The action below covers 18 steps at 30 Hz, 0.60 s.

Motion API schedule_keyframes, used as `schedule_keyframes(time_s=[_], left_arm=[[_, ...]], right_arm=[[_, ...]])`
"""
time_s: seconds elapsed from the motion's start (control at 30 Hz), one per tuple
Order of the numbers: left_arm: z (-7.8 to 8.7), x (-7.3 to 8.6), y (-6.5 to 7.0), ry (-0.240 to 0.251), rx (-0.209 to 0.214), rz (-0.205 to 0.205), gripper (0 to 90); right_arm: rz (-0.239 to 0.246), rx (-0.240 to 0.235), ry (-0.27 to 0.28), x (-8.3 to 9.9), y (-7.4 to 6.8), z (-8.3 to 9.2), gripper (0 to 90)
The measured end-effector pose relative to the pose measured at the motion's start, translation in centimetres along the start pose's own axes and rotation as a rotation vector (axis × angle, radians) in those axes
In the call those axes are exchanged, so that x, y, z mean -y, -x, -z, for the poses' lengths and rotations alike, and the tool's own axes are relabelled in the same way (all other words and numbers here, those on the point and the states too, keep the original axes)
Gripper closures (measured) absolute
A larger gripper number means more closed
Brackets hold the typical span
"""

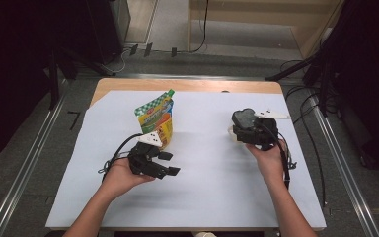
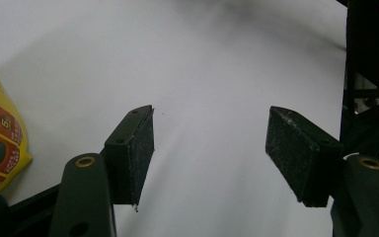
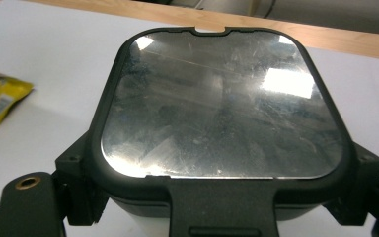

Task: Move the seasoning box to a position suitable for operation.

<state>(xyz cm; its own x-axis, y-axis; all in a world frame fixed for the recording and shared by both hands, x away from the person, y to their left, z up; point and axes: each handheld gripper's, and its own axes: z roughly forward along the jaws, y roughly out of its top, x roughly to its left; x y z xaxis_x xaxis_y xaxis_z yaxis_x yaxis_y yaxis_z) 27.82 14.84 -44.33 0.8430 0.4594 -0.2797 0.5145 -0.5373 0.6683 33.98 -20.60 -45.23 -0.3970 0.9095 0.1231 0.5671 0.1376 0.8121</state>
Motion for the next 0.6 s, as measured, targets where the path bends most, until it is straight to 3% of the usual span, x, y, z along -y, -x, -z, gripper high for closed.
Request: schedule_keyframes(time_s=[0.47,0.6], left_arm=[[-0.1,-0.1,0.0,0.000,0.002,-0.002,36.4],[-0.1,-0.1,0.0,-0.005,0.001,-0.004,36.4]], right_arm=[[0.077,-0.104,-0.010,0.2,-4.2,-0.1,18.2],[0.114,-0.105,-0.066,1.0,-5.0,-1.2,18.2]])
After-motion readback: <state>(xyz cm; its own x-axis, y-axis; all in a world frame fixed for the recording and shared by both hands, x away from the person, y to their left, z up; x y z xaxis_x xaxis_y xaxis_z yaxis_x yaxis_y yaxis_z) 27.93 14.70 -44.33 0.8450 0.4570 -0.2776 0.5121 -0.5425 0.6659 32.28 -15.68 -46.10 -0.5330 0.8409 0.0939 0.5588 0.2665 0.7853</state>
